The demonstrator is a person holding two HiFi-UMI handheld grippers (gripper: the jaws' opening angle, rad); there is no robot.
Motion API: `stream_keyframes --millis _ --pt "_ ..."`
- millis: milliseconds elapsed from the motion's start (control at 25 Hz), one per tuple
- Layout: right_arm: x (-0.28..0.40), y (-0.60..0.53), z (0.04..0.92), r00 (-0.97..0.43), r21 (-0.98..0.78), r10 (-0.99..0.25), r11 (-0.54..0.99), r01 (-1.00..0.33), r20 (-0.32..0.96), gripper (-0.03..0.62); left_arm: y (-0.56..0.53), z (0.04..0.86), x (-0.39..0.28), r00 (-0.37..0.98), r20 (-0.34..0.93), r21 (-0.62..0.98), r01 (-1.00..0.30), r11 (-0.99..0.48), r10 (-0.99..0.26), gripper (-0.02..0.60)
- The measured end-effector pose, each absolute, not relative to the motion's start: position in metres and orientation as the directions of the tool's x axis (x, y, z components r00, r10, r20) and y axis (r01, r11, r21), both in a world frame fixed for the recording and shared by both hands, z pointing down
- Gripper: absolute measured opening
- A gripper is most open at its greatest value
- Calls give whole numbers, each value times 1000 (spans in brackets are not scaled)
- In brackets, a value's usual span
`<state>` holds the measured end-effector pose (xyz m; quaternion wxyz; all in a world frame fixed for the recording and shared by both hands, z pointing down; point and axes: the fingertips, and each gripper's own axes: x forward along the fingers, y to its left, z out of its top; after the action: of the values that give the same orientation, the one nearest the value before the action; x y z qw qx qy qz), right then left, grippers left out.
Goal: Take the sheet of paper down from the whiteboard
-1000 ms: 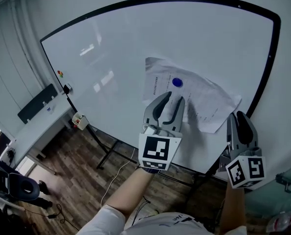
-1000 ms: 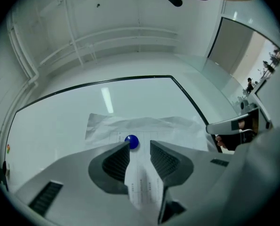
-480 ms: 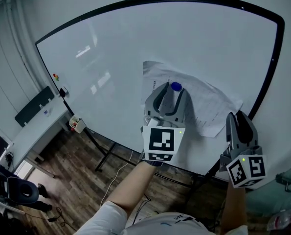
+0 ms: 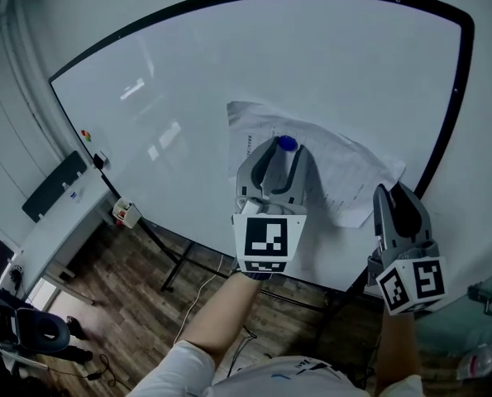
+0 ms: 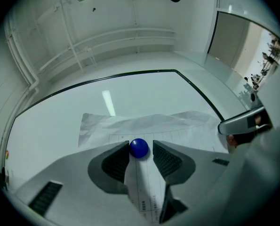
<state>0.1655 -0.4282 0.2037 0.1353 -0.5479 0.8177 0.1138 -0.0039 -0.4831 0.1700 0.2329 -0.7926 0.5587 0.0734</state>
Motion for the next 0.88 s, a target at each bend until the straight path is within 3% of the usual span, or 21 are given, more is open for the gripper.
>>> stream_keyframes --millis 120,280,880 --pt "169 -430 206 -351 21 -871 366 -930 -344 100 -484 172 -3 380 -379 -268 -918 -294 -844 164" --pt "166 -434 208 -351 2 -872 373 -928 -341 24 -486 174 -8 388 -383 -260 -916 -305 -839 133" --pt "164 -425 206 -395 -27 -858 426 -904 -329 14 -472 174 -12 391 -385 -216 -919 -330 -836 133"
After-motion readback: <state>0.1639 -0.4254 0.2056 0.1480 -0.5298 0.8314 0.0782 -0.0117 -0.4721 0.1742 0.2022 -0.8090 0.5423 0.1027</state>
